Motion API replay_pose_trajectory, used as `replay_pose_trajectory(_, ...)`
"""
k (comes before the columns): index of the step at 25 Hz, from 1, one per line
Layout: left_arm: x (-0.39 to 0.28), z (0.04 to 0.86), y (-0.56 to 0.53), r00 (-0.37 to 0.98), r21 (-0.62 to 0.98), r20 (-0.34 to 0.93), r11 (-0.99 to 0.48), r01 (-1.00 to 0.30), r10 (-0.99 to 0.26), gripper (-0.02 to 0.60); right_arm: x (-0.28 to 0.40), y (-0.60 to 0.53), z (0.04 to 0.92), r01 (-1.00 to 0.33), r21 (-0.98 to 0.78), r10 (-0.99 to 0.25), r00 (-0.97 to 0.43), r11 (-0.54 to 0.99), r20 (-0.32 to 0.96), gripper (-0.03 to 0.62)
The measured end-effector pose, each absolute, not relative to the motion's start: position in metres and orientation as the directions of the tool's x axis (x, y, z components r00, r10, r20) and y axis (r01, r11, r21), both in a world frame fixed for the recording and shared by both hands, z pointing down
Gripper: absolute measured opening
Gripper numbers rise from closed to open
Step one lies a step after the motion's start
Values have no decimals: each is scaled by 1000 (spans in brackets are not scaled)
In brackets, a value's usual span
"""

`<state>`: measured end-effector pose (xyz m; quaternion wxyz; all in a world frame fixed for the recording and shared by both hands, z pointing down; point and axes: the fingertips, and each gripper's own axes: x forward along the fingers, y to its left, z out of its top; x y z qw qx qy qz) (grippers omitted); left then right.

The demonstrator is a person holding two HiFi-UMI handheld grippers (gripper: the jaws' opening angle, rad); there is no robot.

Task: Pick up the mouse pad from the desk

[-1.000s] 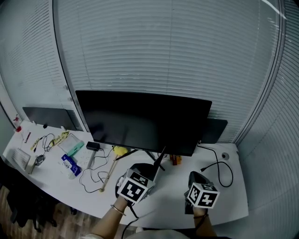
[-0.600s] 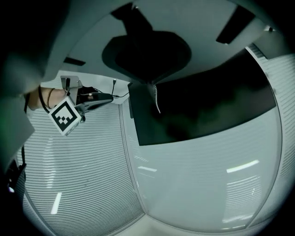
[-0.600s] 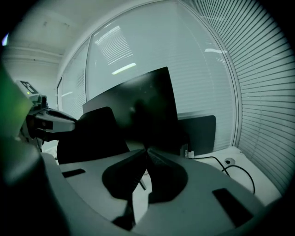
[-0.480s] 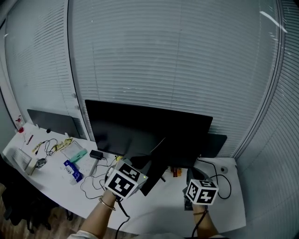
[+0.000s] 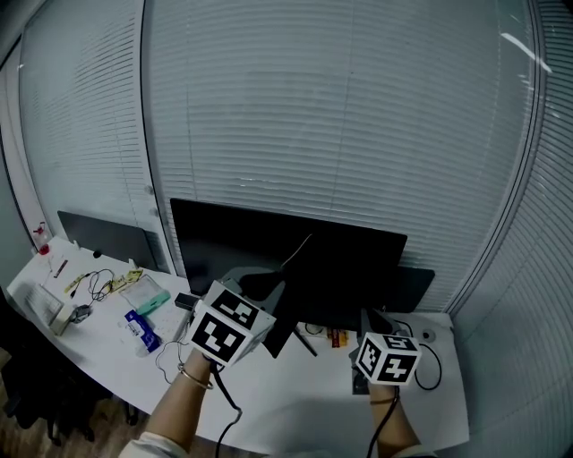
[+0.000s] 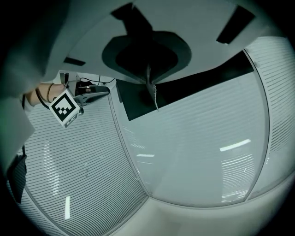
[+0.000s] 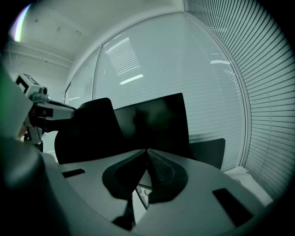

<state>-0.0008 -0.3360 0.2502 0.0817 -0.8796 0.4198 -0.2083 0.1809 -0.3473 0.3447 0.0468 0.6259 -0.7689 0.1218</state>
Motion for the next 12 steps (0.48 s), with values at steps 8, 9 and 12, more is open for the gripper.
replay_pose_trajectory(8, -2, 247, -332, 556, -324, 295, -629, -707, -777, 46, 183, -345, 351, -970, -151, -949, -220, 189, 227, 34)
replay_pose_trajectory(9, -2, 247, -331, 558, -320, 292, -630, -708, -776, 46, 183, -345, 351, -970, -154, -949, -222, 190, 225, 34)
replay_pose_trajectory(12, -1, 245, -331, 565, -312, 287, -634, -708, -773, 46, 184, -344, 352, -969, -158, -948, -224, 192, 226, 34)
